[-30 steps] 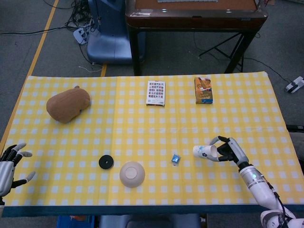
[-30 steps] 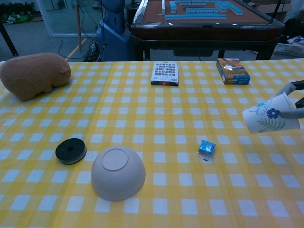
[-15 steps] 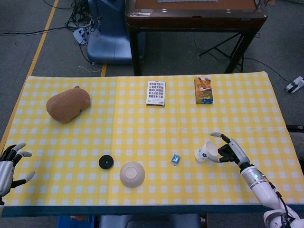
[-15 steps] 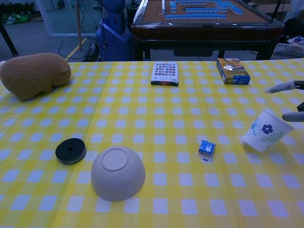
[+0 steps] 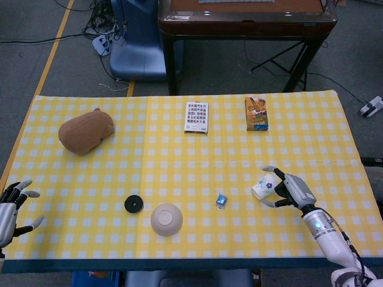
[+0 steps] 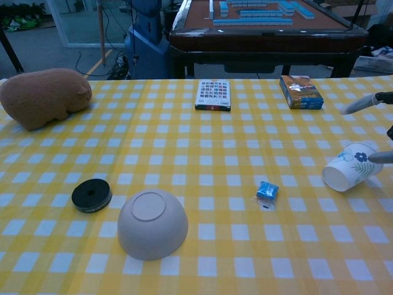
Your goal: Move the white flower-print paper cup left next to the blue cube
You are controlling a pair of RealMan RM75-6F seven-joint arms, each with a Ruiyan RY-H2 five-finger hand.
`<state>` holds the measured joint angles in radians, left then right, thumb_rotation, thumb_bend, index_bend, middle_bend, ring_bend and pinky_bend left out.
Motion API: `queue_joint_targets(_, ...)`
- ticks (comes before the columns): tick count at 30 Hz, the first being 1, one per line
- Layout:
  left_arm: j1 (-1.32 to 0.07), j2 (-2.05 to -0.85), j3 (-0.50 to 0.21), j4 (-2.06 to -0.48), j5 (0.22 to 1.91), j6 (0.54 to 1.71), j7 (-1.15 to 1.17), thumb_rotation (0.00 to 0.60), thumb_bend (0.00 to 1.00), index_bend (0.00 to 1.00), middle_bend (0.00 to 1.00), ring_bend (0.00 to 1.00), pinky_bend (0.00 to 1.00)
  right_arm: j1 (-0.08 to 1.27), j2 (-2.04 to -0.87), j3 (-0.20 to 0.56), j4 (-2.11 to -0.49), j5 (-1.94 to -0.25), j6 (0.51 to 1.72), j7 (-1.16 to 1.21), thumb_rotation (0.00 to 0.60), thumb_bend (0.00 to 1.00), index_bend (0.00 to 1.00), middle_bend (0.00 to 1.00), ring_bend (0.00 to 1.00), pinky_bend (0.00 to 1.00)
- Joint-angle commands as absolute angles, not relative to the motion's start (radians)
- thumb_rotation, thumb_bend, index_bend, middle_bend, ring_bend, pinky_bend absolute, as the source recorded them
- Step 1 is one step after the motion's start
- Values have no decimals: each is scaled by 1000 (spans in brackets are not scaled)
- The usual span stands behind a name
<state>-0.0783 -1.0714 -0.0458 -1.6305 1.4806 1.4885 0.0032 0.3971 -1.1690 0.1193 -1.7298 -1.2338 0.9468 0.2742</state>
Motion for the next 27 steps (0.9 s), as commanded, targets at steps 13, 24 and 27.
queue_joint_targets(13, -75, -1064, -46, -1634, 1482, 1492, -9, 600, 209, 453, 189, 138, 445, 597, -1153, 58, -1903, -894, 989, -612, 600, 2, 265, 1000, 994, 1000)
queue_joint_targets(24, -73, -1057, -47, -1635, 1476, 1491, -21, 600, 210, 453, 189, 138, 445, 694, -1219, -3, -1886, -777, 1054, -892, 600, 16, 265, 1000, 994, 1000)
queue_joint_targets(27, -73, -1056, -47, -1635, 1475, 1490, -22, 600, 209, 453, 189, 138, 445, 706, -1234, -14, -1870, -771, 1062, -918, 600, 22, 265, 1000, 994, 1000)
